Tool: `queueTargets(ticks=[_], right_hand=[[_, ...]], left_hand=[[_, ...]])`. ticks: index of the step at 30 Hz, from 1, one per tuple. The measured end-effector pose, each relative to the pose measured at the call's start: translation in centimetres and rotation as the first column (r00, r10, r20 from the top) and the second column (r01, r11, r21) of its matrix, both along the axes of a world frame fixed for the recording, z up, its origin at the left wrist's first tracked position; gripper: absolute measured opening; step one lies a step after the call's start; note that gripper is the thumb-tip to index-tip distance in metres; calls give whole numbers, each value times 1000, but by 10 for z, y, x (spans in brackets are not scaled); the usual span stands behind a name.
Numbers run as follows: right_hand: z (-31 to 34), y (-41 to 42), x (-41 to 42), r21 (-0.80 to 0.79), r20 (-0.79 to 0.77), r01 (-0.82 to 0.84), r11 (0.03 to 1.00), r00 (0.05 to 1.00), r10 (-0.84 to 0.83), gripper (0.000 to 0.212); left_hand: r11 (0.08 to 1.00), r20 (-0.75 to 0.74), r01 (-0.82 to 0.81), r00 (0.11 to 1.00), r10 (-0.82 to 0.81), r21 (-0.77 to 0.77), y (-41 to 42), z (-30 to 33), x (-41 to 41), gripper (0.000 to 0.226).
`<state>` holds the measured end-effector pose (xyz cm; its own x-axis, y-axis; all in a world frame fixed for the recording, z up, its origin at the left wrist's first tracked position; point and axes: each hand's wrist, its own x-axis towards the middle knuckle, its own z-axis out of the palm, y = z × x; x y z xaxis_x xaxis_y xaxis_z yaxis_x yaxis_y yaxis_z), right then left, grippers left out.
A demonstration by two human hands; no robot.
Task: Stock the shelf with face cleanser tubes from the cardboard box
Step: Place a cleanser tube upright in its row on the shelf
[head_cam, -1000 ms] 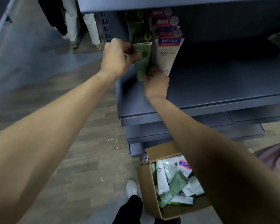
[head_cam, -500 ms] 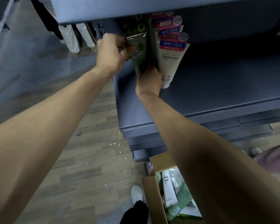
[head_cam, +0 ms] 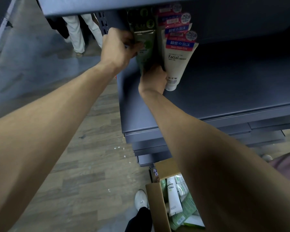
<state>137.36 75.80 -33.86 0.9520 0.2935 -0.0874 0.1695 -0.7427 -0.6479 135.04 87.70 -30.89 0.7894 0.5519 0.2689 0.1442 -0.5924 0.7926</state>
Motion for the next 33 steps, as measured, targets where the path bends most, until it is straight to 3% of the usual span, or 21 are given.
queueTargets(ticks=[3, 14, 21, 26, 30, 33], right_hand=[[2, 1, 0, -10, -4, 18, 1000, 1000, -18, 28], [-1, 2, -5, 156, -64, 64, 986, 996, -54, 29], [-3, 0, -4, 146, -64, 30, 989, 998, -21, 33], [-14, -35, -27, 178, 65, -121, 976, 992, 111, 31], [-27, -85, -27, 204, 108, -140, 969, 987, 120, 22], [-21, -116, -10, 221, 108, -91, 971, 992, 69, 20]], left_hand=[[999, -4, -24, 1000, 24, 27, 0, -1, 1, 29], [999, -29, -45, 999, 46, 26, -5, 1, -8, 30], [998, -36, -64, 997, 64, 12, -12, 3, -11, 26], [960, -76, -268, 962, 263, -75, -30, -15, -32, 22], [989, -230, -115, 964, 133, 92, -62, -21, -42, 22], [996, -215, -50, 975, 65, 74, -81, -18, -34, 28]])
